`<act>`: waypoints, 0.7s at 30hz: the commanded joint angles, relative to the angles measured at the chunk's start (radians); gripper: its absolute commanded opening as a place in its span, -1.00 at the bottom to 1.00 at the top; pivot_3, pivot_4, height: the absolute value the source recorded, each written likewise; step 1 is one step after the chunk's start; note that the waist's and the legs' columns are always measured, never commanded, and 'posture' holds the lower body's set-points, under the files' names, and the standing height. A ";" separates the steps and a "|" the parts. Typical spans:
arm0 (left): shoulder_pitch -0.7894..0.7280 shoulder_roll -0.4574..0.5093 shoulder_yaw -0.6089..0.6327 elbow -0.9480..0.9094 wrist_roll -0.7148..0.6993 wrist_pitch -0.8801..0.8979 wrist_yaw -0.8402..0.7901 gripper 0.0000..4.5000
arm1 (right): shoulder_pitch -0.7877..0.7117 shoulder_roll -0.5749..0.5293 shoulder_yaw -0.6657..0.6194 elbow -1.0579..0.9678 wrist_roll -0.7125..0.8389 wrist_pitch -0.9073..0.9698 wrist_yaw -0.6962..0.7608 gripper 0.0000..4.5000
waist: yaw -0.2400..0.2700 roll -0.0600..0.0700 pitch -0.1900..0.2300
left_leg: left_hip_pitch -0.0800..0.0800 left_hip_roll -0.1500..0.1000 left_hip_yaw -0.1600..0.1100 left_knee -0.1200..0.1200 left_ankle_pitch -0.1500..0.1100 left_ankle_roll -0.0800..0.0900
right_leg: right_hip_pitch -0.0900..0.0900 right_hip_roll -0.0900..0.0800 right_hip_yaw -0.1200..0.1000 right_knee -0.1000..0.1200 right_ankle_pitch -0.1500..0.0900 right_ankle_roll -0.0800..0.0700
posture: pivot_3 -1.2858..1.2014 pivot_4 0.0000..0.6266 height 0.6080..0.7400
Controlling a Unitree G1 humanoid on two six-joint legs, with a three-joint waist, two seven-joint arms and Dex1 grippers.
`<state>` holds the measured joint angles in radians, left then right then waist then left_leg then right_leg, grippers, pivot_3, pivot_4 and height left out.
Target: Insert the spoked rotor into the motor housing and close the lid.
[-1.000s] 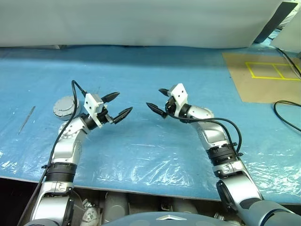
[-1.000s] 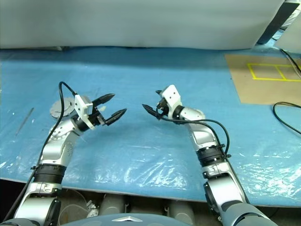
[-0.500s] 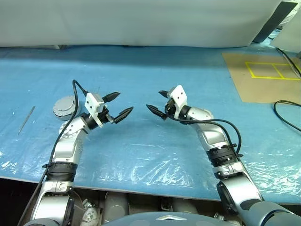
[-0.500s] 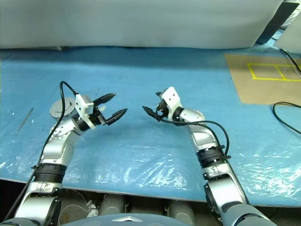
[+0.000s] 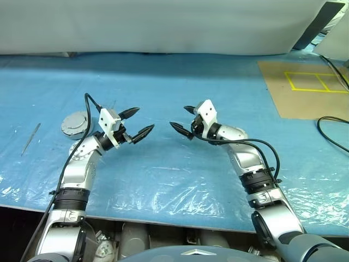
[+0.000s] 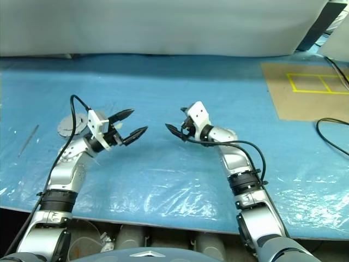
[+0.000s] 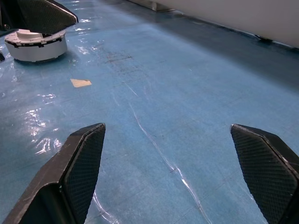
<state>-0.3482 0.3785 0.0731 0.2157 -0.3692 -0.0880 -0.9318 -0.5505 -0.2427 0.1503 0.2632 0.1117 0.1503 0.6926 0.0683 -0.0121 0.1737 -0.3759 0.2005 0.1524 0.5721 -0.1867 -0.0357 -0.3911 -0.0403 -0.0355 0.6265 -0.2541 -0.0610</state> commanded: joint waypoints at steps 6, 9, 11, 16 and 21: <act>-0.009 -0.001 -0.005 -0.018 0.003 -0.015 0.000 1.00 | -0.004 -0.004 0.002 -0.040 -0.006 -0.022 0.000 0.99 | 0.000 0.000 0.000 | 0.000 0.000 0.000 0.000 0.000 0.000 | 0.000 0.000 0.000 0.000 0.000 0.000 | 0.03 -0.52 1.00; -0.012 -0.001 -0.005 -0.016 0.003 -0.015 0.001 1.00 | -0.006 -0.003 0.002 -0.039 -0.007 -0.022 0.001 0.99 | 0.000 0.000 0.000 | 0.000 0.000 0.000 0.000 0.000 0.000 | 0.000 0.000 0.000 0.000 0.000 0.000 | 0.03 -0.52 1.00; -0.012 -0.002 -0.007 -0.016 0.003 -0.015 0.001 1.00 | -0.006 -0.004 0.002 -0.039 -0.008 -0.023 0.001 0.99 | 0.000 0.000 0.000 | 0.000 0.000 0.000 0.000 0.000 0.000 | 0.000 0.000 0.000 0.000 0.000 0.000 | 0.03 -0.52 1.00; -0.009 -0.001 -0.008 -0.017 0.004 -0.015 0.002 1.00 | -0.003 -0.005 0.006 -0.041 -0.015 -0.023 0.003 0.99 | 0.000 0.000 0.000 | 0.000 0.000 0.000 0.000 0.000 0.000 | 0.000 0.000 0.000 0.000 0.000 0.000 | 0.03 -0.52 1.00; -0.005 -0.001 -0.006 -0.023 0.001 -0.013 0.002 1.00 | -0.002 -0.001 0.004 -0.048 -0.013 -0.019 0.002 0.99 | 0.000 0.000 0.000 | 0.000 0.000 0.000 0.000 0.000 0.000 | 0.000 0.000 0.000 0.000 0.000 0.000 | 0.03 -0.52 1.00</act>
<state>-0.3482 0.3757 0.0663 0.2169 -0.3669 -0.0881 -0.9302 -0.5505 -0.2429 0.1528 0.2631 0.0982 0.1503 0.6947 0.0682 -0.0120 0.1737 -0.3759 0.2005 0.1524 0.5720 -0.1866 -0.0357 -0.3911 -0.0402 -0.0355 0.6266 -0.2540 -0.0609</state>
